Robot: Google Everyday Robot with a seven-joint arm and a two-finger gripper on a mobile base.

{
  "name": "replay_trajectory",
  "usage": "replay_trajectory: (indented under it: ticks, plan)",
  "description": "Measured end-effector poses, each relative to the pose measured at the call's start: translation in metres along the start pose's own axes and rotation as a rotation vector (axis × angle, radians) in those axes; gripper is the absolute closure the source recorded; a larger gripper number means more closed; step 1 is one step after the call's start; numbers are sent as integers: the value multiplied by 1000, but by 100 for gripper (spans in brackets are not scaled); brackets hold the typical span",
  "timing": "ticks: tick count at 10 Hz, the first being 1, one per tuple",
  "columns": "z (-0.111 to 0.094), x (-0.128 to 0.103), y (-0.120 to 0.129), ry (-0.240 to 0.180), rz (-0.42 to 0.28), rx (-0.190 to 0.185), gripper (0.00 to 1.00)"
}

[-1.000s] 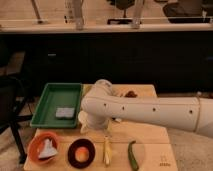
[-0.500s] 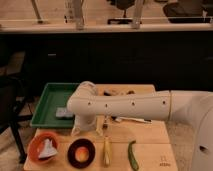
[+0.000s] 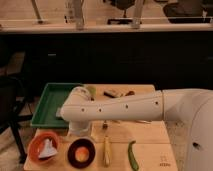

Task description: Place apple in plastic cup

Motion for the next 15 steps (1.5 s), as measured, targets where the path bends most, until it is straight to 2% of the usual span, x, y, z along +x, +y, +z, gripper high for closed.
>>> replay_trajectory:
  ticks: [6, 7, 10, 11, 12, 13, 15]
  plan:
    - [14, -10, -14, -47, -22, 12, 20]
    - [17, -12, -17, -55, -31, 13, 23]
    - [22, -14, -18, -72, -42, 13, 43]
    - [24, -16, -18, -79, -49, 11, 57]
    - [25, -18, -19, -83, -54, 11, 67]
    - [27, -20, -19, -89, -59, 9, 73]
    - [31, -24, -18, -102, -62, 6, 74]
